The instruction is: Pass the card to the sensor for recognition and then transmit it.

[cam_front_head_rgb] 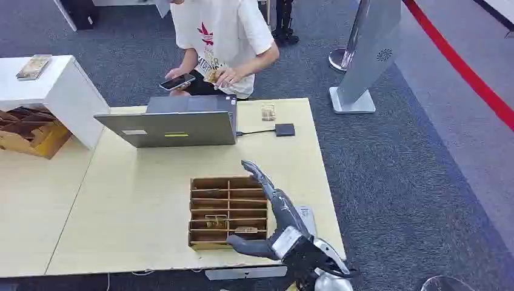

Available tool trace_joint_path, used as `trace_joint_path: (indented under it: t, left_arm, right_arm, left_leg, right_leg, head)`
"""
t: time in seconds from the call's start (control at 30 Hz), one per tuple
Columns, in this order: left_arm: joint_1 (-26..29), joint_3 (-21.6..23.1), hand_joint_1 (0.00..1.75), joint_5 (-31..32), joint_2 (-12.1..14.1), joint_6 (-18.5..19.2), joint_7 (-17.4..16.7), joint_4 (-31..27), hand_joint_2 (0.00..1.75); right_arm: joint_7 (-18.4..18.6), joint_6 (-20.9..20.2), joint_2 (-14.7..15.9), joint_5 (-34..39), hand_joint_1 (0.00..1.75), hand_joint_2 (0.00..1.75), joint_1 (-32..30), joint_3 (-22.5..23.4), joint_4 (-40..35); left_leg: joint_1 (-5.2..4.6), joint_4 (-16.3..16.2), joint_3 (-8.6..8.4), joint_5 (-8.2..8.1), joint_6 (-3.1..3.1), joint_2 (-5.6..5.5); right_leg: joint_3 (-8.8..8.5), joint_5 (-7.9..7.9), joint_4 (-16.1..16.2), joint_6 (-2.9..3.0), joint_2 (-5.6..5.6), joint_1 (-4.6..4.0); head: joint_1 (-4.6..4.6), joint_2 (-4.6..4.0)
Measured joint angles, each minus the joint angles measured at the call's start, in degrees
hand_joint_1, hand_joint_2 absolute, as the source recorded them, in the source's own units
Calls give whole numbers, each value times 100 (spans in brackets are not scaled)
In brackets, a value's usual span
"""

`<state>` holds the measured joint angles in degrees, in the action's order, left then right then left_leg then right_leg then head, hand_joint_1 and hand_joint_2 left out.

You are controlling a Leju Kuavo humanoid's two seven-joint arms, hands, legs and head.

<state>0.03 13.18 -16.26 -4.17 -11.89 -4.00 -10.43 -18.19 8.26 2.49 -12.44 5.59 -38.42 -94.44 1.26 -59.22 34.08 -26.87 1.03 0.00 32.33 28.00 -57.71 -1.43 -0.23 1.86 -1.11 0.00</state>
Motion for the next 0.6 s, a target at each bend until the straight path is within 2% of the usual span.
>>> trace_joint_path:
  t: [0.07,0.33,0.6]
  left_arm:
    - [1,0,0,0,-9,-2,4,0,0]
    - [4,0,0,4,-20,-2,7,0,0]
    - [3,15,0,131,-17,20,4,0,0]
  right_arm:
    - [-11,140,0,-153,0,175,0,0,-11]
    - [-22,264,-4,-326,0,175,0,-2,-41]
    - [61,1093,-39,-1602,0,175,187,-177,-31]
  left_leg:
    - [0,0,0,0,0,0]
    - [0,0,0,0,0,0]
    - [0,0,1,0,0,0]
  right_leg:
    - [0,0,0,0,0,0]
    - [0,0,0,0,0,0]
    - [0,0,0,0,0,0]
  head:
    - [0,0]
    - [0,0]
    - [2,0]
